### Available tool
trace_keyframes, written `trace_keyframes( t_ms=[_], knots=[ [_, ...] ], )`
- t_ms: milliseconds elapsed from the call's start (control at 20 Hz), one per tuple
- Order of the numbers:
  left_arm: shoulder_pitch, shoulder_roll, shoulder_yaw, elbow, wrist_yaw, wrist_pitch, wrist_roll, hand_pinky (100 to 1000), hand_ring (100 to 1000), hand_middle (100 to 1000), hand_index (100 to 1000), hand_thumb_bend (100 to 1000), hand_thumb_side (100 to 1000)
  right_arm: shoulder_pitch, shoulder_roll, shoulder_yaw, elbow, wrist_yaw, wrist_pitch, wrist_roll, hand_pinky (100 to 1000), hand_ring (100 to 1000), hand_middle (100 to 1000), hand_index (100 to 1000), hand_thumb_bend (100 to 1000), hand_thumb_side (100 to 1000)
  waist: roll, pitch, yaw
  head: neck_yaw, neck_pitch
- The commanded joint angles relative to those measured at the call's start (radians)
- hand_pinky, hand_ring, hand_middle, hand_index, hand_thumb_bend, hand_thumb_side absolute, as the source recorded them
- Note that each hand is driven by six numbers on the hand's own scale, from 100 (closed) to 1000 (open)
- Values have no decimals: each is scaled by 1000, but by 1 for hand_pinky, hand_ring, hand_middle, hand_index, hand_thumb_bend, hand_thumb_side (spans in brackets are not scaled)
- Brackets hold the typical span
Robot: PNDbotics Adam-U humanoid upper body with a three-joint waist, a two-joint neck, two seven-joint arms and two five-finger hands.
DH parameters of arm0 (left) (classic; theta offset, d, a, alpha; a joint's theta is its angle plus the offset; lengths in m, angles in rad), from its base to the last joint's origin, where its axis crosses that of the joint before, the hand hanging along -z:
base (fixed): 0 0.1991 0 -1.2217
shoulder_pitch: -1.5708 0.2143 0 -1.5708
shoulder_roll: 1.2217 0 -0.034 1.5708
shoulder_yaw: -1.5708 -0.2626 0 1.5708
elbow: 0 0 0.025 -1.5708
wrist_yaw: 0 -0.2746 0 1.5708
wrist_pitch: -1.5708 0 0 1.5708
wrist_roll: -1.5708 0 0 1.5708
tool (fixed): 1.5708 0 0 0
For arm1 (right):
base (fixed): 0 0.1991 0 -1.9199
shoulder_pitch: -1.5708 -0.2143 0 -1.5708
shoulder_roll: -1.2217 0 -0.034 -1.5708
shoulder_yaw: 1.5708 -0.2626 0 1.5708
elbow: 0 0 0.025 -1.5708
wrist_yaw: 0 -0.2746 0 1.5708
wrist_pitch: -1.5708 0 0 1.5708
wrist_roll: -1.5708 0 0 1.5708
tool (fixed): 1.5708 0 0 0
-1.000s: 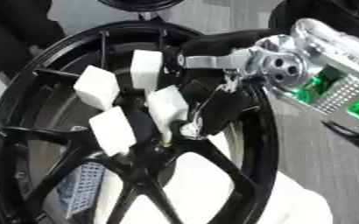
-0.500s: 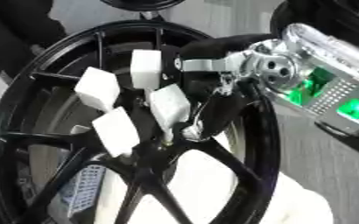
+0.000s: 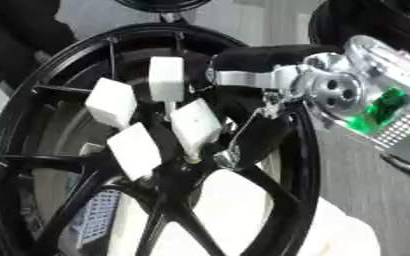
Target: Pull the pin out of the wheel hub.
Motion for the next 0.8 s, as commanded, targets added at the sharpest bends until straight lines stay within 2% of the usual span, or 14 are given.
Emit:
trace_keyframes(
  t_ms=[50, 300, 450, 650, 800],
  knots=[
    [0, 10, 5, -17, -3, 2, -2, 733, 781, 681, 783, 368, 465, -13, -37, -29, -19, -30, 10, -18, 855, 674, 480, 600, 100, 116, 8, -32, -3, -2, -8],
    [4, 13, 6, -17, -3, 2, -1, 734, 781, 682, 783, 369, 464, -7, -66, -77, -19, -71, 19, -43, 853, 662, 466, 588, 100, 114, 9, -45, -8, -3, -15],
    [6, 14, 7, -17, -3, 3, -1, 734, 781, 682, 783, 367, 463, 10, -100, -132, -13, -111, 36, -66, 852, 652, 461, 588, 100, 110, 11, -51, -12, -3, -20],
    [9, 17, 11, -17, -3, 2, 2, 734, 781, 682, 783, 366, 461, 77, -177, -251, 6, -171, 47, -151, 851, 639, 455, 587, 100, 102, 12, -56, -22, 1, -22],
    [9, 16, 13, -17, -4, 2, 5, 735, 781, 682, 783, 365, 459, 193, -272, -363, 8, -181, 32, -231, 855, 644, 461, 595, 100, 100, 15, -56, -27, 4, -22]
  ],
)
